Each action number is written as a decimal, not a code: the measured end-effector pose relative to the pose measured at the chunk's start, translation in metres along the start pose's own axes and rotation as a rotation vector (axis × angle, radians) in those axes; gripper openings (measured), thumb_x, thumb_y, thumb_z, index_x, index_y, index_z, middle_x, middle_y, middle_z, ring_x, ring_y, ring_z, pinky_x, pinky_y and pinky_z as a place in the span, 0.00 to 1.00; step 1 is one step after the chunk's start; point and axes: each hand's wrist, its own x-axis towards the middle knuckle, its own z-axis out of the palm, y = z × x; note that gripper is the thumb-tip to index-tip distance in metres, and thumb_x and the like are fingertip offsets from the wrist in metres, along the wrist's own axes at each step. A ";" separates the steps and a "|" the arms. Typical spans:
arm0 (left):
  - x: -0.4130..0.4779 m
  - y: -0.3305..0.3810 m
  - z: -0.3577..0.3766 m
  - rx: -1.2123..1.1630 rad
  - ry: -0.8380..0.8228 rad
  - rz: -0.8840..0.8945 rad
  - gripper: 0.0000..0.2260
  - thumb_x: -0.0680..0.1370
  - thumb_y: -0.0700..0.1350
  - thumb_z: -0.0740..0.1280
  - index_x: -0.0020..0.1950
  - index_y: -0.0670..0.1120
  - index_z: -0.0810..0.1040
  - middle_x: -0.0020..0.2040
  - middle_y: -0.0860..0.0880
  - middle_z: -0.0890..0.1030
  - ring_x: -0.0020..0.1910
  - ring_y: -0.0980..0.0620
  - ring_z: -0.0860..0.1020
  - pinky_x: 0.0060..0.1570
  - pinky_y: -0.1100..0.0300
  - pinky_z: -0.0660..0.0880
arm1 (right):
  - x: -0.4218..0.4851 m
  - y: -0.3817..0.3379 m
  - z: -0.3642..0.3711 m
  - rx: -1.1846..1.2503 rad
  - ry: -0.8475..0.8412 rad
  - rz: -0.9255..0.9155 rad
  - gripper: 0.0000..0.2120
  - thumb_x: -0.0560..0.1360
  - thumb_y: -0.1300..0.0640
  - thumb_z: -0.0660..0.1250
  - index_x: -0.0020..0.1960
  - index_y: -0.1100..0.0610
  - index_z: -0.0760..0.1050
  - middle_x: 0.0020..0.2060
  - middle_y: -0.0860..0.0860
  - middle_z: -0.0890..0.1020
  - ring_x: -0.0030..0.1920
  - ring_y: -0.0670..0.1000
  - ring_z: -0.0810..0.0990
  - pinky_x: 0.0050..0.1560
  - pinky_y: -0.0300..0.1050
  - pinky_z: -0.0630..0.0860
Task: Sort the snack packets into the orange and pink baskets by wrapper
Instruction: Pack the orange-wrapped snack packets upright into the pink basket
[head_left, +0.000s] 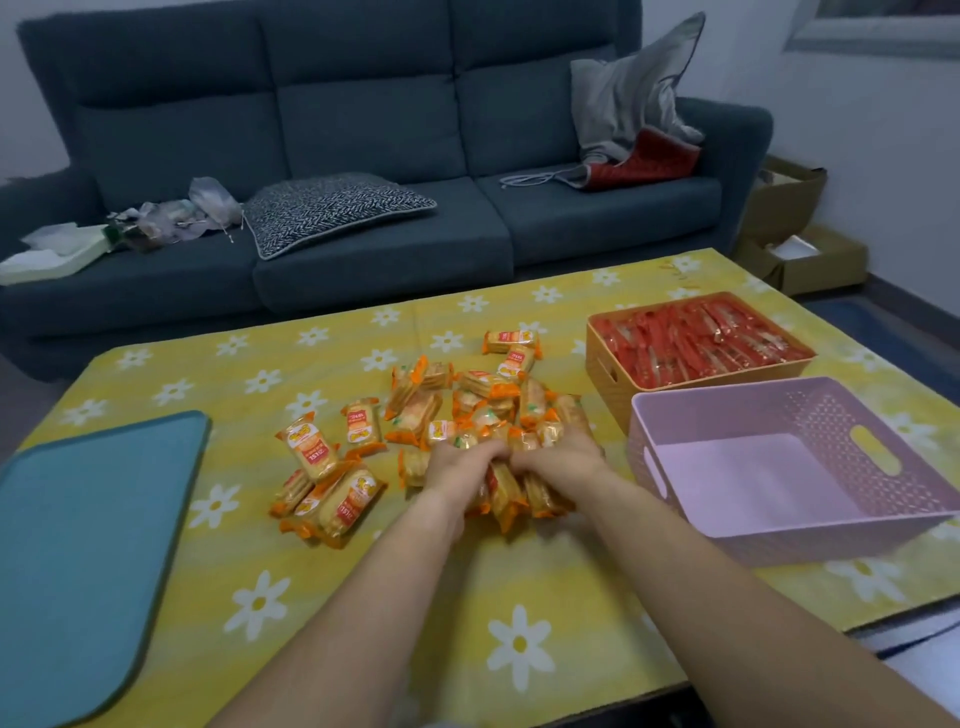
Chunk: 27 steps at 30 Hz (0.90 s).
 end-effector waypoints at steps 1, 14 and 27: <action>-0.002 0.000 0.000 -0.038 -0.025 -0.019 0.24 0.67 0.47 0.77 0.59 0.42 0.76 0.47 0.41 0.85 0.46 0.43 0.84 0.46 0.50 0.82 | -0.004 0.000 -0.003 0.089 -0.015 -0.005 0.26 0.54 0.50 0.80 0.51 0.50 0.77 0.56 0.57 0.81 0.54 0.57 0.81 0.57 0.52 0.80; -0.091 0.052 0.083 -0.360 -0.335 0.081 0.25 0.64 0.46 0.76 0.60 0.41 0.80 0.41 0.43 0.85 0.35 0.47 0.84 0.32 0.58 0.78 | -0.076 0.004 -0.140 0.194 0.149 -0.400 0.25 0.64 0.51 0.81 0.57 0.50 0.74 0.48 0.48 0.84 0.49 0.49 0.84 0.53 0.54 0.82; -0.090 0.064 0.174 0.207 -0.300 0.486 0.11 0.80 0.58 0.65 0.44 0.53 0.77 0.41 0.57 0.83 0.45 0.56 0.82 0.48 0.57 0.74 | -0.031 0.069 -0.241 -0.052 0.472 -0.185 0.16 0.77 0.48 0.64 0.56 0.58 0.80 0.50 0.54 0.82 0.51 0.55 0.80 0.50 0.51 0.75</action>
